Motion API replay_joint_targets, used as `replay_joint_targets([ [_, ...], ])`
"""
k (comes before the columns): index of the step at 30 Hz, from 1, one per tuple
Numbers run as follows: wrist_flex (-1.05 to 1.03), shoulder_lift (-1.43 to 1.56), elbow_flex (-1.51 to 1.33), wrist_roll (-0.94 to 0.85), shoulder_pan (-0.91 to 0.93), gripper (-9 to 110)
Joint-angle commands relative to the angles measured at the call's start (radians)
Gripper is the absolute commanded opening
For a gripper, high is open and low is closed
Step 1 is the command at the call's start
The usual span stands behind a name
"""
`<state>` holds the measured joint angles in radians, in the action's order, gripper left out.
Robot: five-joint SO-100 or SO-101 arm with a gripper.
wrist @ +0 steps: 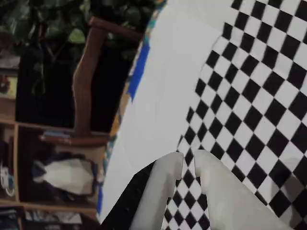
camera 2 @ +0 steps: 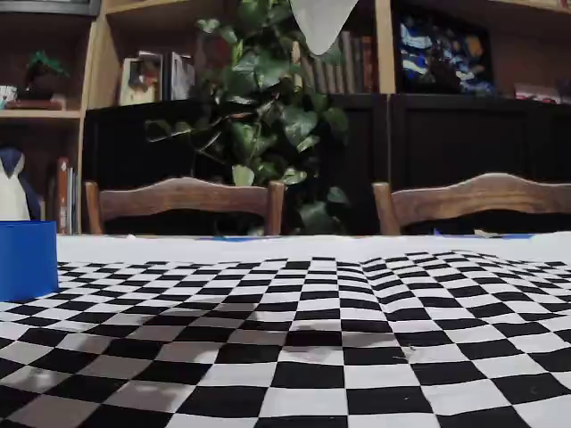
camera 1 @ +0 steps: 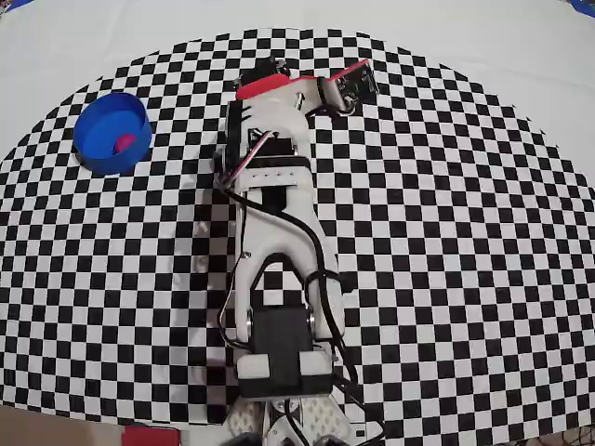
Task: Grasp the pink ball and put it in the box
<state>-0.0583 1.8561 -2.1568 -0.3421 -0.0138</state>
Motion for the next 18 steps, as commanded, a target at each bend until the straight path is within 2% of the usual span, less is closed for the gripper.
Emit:
replay_joint_targets([
  [1, 0.0, 0.123, -0.098, 0.074, 0.032, 0],
  [13, 0.002, 0.543, -0.575, 0.12, 0.014, 0],
  [18, -0.097, 0.752, -0.719, 0.152, 0.005, 0],
])
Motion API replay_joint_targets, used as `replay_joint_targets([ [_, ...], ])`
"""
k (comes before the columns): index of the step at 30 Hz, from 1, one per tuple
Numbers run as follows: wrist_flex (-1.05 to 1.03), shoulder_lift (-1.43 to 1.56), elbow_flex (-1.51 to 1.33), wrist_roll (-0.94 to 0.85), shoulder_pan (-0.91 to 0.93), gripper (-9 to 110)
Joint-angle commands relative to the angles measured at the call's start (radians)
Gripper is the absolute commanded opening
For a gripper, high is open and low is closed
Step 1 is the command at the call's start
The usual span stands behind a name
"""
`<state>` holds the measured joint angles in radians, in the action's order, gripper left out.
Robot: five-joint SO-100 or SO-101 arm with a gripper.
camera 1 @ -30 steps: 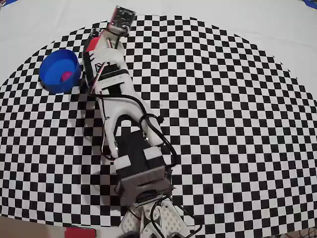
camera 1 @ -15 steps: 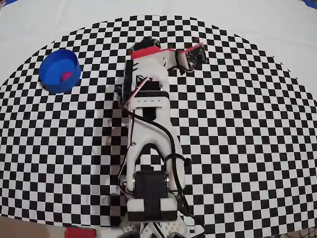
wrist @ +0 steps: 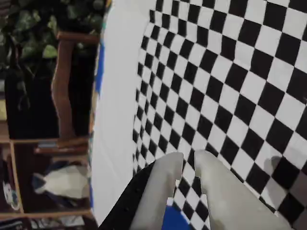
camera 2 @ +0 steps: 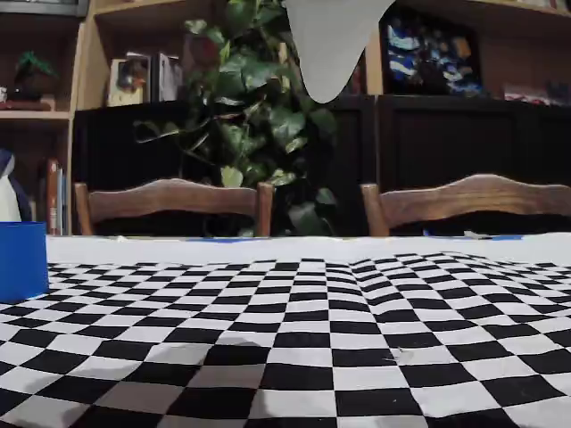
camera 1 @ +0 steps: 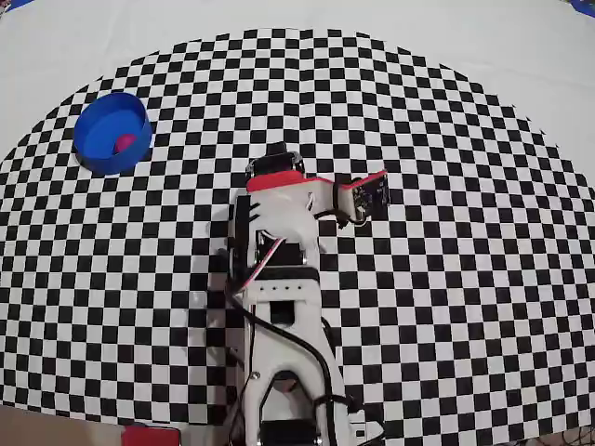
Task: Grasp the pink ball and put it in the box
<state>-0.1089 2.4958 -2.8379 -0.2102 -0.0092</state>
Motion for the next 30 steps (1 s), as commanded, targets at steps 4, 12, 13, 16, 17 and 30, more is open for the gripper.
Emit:
replay_joint_targets([
  [4, -0.195, 0.287, -0.126, 0.044, -0.018, 0],
  [12, -0.377, 0.574, -0.275, 0.06, -0.043, 1],
  [13, -0.419, 0.603, -0.275, 0.069, -0.049, 1],
  [16, -0.54, 0.689, -0.275, 0.1, -0.069, 1],
  [17, -0.572, 0.713, -0.276, 0.104, -0.072, 1],
  [30, -0.695, 0.756, -0.276, 0.13, -0.048, 1],
])
